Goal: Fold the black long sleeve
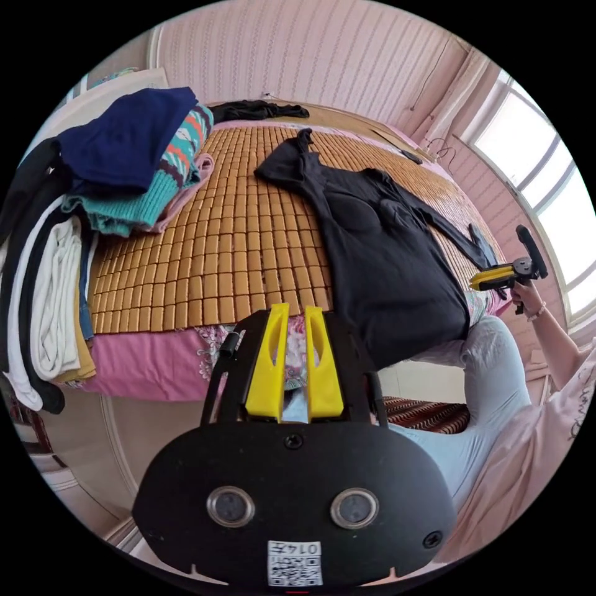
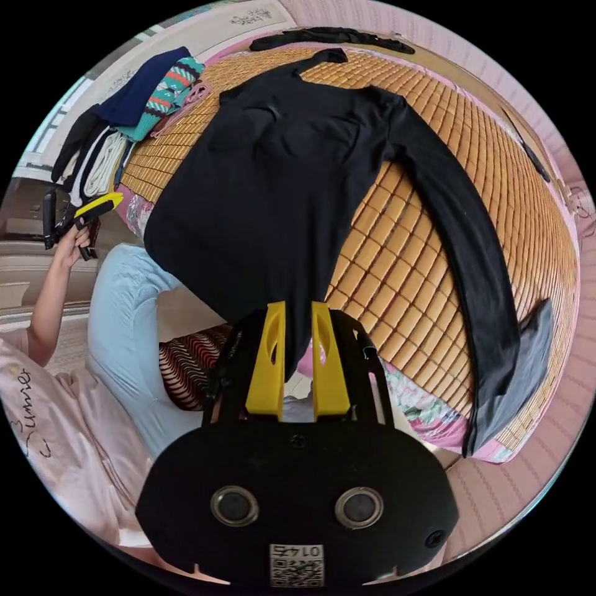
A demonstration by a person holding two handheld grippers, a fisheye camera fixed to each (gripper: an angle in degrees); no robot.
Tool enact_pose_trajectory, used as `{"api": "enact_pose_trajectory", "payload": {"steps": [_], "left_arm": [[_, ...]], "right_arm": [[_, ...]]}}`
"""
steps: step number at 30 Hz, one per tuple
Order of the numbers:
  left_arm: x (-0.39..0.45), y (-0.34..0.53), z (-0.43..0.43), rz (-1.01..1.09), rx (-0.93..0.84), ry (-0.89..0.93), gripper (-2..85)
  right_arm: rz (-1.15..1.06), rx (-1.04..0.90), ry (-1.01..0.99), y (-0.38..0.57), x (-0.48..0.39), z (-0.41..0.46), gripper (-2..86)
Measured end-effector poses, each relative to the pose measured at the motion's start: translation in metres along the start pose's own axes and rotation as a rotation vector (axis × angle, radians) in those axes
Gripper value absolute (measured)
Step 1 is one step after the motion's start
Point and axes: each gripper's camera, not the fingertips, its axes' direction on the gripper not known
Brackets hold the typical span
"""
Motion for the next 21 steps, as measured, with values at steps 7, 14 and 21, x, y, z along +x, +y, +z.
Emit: {"api": "enact_pose_trajectory", "payload": {"steps": [7,14,21], "left_arm": [[-0.039,-0.083,0.004,0.033,0.121,-0.008,4.4],[-0.07,-0.203,0.052,0.0,0.108,-0.021,0.8],[-0.093,-0.255,0.115,-0.081,0.022,-0.037,5.4]], "right_arm": [[-0.223,0.201,0.003,-0.171,-0.059,-0.046,8.1],[-0.26,0.236,0.084,-0.321,-0.107,-0.032,7.7],[-0.168,0.14,0.01,-0.41,-0.103,0.006,6.3]]}}
